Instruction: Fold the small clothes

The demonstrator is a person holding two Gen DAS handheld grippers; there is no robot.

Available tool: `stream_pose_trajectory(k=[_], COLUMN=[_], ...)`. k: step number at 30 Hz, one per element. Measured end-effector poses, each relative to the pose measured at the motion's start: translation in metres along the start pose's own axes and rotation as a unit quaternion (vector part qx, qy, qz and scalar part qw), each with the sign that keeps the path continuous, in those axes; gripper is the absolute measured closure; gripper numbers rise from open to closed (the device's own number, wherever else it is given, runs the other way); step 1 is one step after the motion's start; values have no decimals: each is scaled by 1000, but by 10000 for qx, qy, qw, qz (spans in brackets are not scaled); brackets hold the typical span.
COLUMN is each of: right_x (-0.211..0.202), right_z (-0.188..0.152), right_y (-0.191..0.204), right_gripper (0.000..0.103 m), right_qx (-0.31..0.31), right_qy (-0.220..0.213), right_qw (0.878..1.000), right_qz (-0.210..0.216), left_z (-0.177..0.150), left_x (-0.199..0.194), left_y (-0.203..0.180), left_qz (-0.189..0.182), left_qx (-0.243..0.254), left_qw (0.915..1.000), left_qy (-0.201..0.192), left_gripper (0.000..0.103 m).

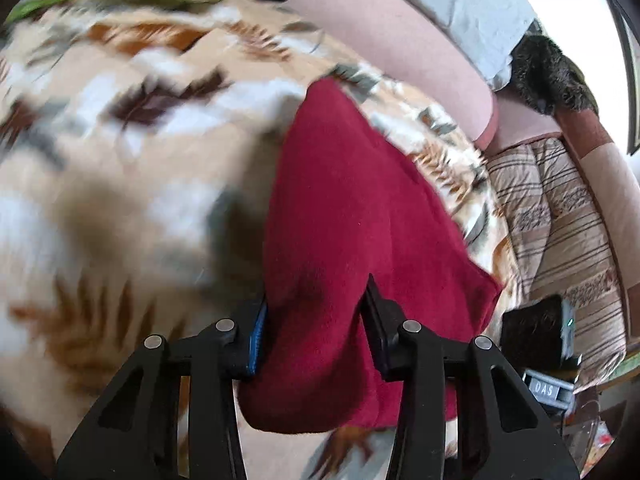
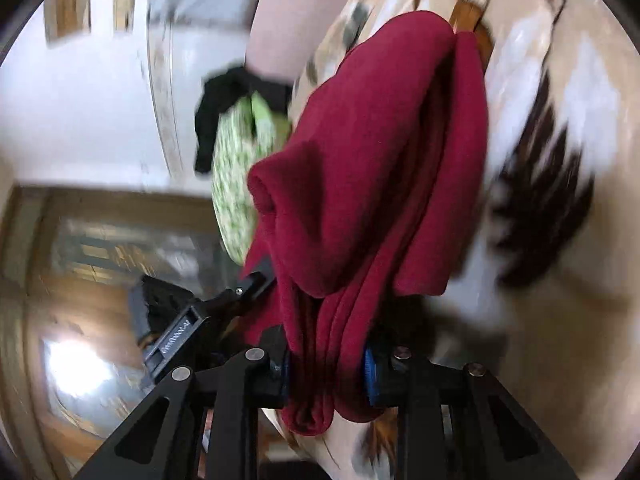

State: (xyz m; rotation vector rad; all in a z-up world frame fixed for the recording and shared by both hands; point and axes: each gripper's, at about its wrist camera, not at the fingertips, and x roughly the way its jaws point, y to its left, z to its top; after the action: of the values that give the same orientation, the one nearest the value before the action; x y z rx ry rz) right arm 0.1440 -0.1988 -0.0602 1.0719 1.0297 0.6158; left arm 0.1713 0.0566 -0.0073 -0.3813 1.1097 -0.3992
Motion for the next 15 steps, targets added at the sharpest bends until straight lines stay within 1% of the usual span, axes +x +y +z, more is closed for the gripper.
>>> stream_pose_trajectory(k=[2, 3, 5, 6, 7, 8, 9, 11, 12, 13, 14, 15], right_x=[2, 1, -2, -4, -6, -8, -9, -14, -17, -24, -31, -41], right_z=[-11, -14, -17, -18, -17, -18, -18, -16, -19, -21, -26, -32], right_y=[-1, -2, -2, 0, 3, 6, 9, 13, 20, 31, 47, 60], right_gripper=[78, 78, 77, 77, 72, 69, 64, 59, 58, 58, 58, 58], right_qx=[-252, -383, -478, -566, -672, -794, -897, -1090, -1205, -1408, -1734, -2076], right_qy=[116, 124, 103, 19, -50, -121, -181, -300, -402, -555, -842, -1170], right_qw=[9976, 9948, 9917, 9897, 9871, 9840, 9808, 9732, 9680, 9603, 9481, 9347], right_qz=[-637, -932, -1187, -1314, -1449, -1589, -1720, -2001, -2163, -2345, -2528, -2637], left_z=[-16, -21, -24, -25, -27, -29, -30, -29, -27, -26, -24, -22], left_x=[3, 4, 3, 3, 3, 5, 6, 3, -5, -15, -29, -44], left_y=[1, -2, -10, -14, -16, -15, -12, -9, -8, -9, -12, -16], left_qz=[-19, 50, 87, 131, 195, 250, 263, 237, 260, 321, 469, 632], left_qx=[118, 220, 384, 534, 609, 583, 470, 240, 175, 173, 239, 359], left_qw=[9999, 9997, 9992, 9985, 9979, 9980, 9985, 9994, 9995, 9991, 9975, 9941], left_qy=[-12, -24, -20, -20, -29, -13, 27, 35, -32, -196, -465, -806], left_gripper=[59, 57, 55, 52, 49, 47, 47, 47, 47, 47, 47, 47])
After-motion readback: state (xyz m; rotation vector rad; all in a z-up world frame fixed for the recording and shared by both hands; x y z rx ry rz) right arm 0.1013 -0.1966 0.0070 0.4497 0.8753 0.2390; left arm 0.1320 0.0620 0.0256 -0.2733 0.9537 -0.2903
